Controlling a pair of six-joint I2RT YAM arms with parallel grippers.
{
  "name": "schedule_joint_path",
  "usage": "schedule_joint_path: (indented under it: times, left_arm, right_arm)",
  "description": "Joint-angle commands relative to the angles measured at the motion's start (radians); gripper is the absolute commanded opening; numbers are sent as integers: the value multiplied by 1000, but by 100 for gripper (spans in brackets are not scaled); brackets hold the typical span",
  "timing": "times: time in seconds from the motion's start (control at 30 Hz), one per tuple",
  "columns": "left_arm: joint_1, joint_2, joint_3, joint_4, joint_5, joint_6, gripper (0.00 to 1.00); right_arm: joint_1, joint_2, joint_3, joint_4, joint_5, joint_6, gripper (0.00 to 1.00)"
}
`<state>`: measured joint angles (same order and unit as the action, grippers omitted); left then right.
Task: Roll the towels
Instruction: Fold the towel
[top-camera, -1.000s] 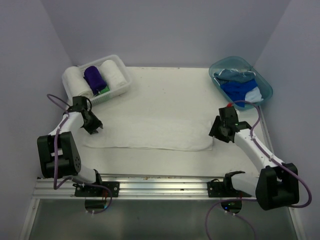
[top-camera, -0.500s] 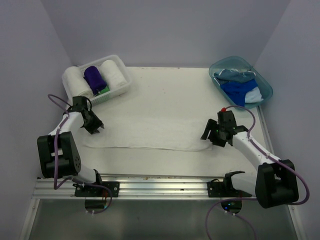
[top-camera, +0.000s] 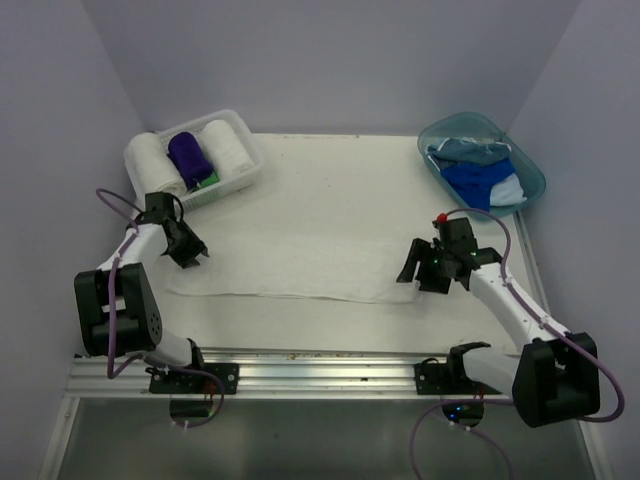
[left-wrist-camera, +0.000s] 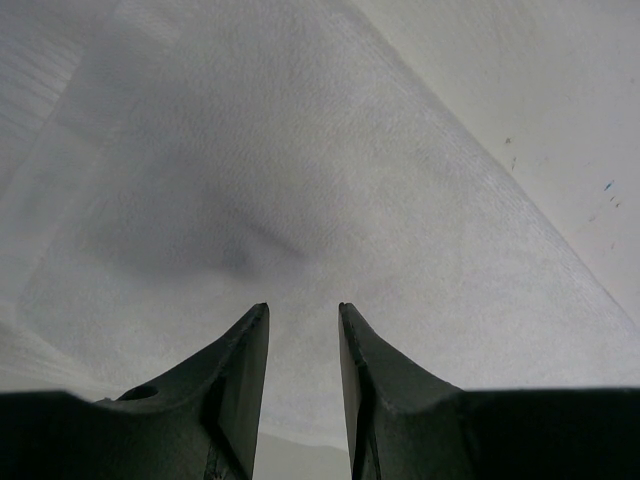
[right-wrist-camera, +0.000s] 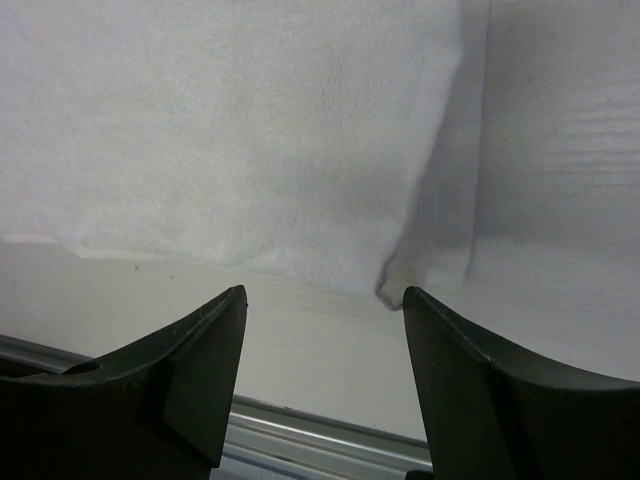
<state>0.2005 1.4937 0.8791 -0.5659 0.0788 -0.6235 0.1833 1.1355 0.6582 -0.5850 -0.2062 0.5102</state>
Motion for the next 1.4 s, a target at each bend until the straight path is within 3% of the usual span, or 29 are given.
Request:
schedule_joint_path:
  times: [0.0,0.3,0.57,0.73,1.17,1.37]
  left_arm:
    - [-3,-1,21,17,15,24,37]
    - [-1,-9,24,14,13,24,37]
    - [-13,-4,20,15,18,25,37]
    - [-21,3,6,18,13,21,37]
    - [-18,-38,139,-98,-43,126,43]
    - [-16,-41,141,-134,-47,142,46]
  right_arm:
    - [-1,-46,82,-104,-6,-32,67]
    - [-1,-57,107,-81,71,1,58]
    - [33,78,86,34,60,11,53]
    - [36,233,106,56,157,-2,50]
    - [27,458,150,21,439,34,52]
    - [-2,451,196,31,395,48,51]
